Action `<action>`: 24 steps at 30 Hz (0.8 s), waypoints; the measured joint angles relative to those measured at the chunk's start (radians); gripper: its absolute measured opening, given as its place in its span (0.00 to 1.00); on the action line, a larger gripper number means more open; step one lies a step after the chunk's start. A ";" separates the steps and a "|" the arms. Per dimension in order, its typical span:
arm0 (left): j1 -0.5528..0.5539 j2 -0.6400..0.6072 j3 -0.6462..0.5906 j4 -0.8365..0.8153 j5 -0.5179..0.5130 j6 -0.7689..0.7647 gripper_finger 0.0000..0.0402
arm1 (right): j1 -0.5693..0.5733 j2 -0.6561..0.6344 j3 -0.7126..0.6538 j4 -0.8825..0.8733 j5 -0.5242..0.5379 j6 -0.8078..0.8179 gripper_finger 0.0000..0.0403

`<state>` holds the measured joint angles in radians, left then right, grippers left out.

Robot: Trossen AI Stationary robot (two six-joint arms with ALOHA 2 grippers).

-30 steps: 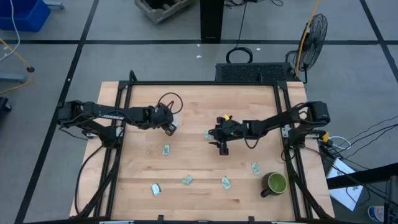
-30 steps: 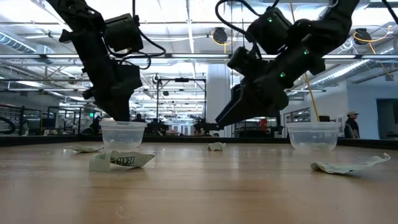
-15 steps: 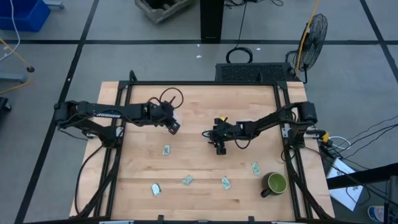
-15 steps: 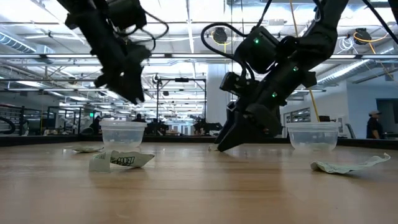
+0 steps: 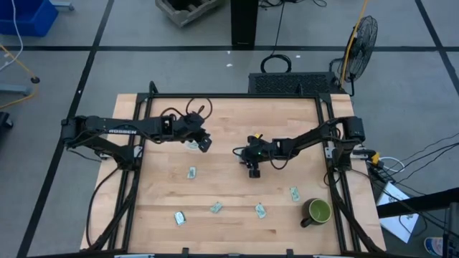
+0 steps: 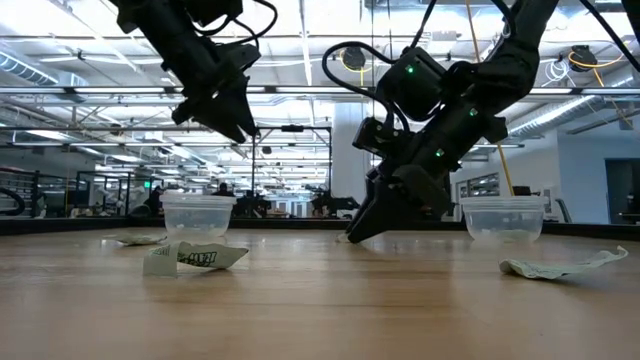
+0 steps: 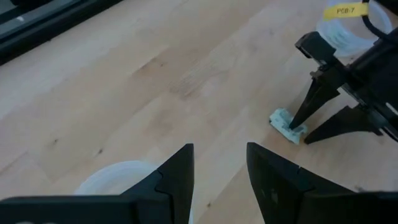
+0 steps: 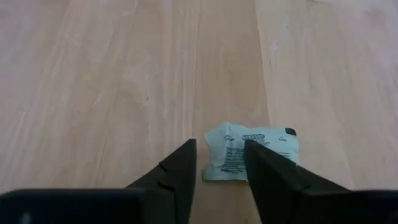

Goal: Pick and place Stevia / Truvia into bins
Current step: Put the stevia packet into the right transparent container

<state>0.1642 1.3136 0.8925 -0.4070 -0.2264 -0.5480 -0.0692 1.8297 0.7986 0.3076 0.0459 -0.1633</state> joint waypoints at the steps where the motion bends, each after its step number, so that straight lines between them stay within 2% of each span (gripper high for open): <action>1: 0.000 0.000 0.000 -0.002 0.000 0.000 0.38 | -0.001 0.000 0.000 -0.003 0.000 0.006 0.27; 9: -0.001 0.000 0.000 -0.001 0.000 0.003 0.38 | -0.003 -0.007 0.000 0.011 0.010 0.019 0.03; 13: -0.001 0.000 0.000 -0.004 0.000 0.003 0.38 | 0.012 -0.060 -0.003 -0.032 0.027 0.020 0.03; 16: -0.003 0.000 0.000 -0.009 0.000 0.003 0.38 | 0.043 -0.173 -0.003 -0.143 0.076 0.020 0.03; 20: -0.003 0.000 0.000 -0.008 -0.001 0.003 0.38 | 0.118 -0.373 -0.002 -0.370 0.285 0.029 0.01; 24: -0.003 0.000 0.000 -0.008 -0.002 0.003 0.38 | 0.186 -0.587 -0.002 -0.620 0.396 0.196 0.02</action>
<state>0.1616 1.3136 0.8925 -0.4151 -0.2287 -0.5452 0.1170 1.2428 0.7967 -0.3125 0.4420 0.0326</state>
